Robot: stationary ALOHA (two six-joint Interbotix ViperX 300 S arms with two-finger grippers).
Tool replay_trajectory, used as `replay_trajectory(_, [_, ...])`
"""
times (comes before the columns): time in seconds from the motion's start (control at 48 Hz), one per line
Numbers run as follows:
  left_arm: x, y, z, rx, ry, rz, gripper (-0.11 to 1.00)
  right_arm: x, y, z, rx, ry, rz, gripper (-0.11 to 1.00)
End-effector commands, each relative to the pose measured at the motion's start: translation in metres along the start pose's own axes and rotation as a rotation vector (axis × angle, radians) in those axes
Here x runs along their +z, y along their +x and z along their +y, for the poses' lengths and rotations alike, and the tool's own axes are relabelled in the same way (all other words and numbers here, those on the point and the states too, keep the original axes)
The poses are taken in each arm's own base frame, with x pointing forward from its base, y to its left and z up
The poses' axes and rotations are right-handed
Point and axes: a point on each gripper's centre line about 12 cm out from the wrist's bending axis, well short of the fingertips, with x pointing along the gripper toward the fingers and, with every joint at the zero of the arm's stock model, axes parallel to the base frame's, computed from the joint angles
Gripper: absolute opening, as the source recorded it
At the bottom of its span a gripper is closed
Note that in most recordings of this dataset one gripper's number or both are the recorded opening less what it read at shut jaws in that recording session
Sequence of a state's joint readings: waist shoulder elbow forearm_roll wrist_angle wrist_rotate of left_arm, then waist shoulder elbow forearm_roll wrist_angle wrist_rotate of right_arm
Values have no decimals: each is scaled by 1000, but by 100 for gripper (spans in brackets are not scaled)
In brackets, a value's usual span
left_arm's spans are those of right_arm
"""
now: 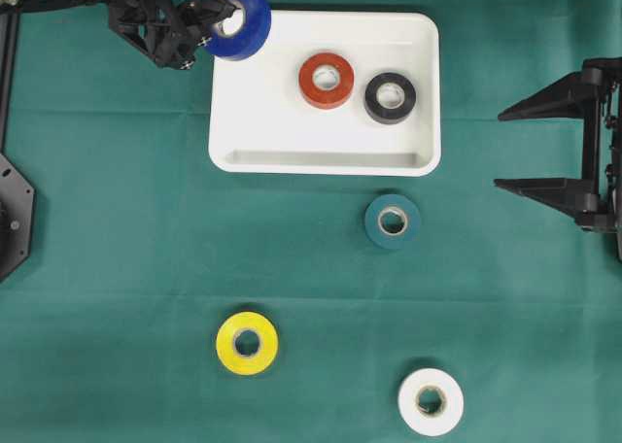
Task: Pick up the tape from a random location and place it into the white case.
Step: 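Carry the blue roll with the left gripper to the tray's left end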
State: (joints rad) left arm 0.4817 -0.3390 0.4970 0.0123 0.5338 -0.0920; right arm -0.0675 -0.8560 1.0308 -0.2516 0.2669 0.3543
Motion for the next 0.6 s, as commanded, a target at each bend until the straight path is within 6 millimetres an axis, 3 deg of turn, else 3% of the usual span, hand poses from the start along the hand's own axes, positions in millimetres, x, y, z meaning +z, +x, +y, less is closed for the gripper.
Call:
replay_trajectory(0.0, [8,-6,1,2,-3,-32,26,10,-2,1,1,-4,-26,87])
replay_trajectory(0.584, [2,-6,1,2,-6,-16,26,11,-2,0,-2,-2,-30,87])
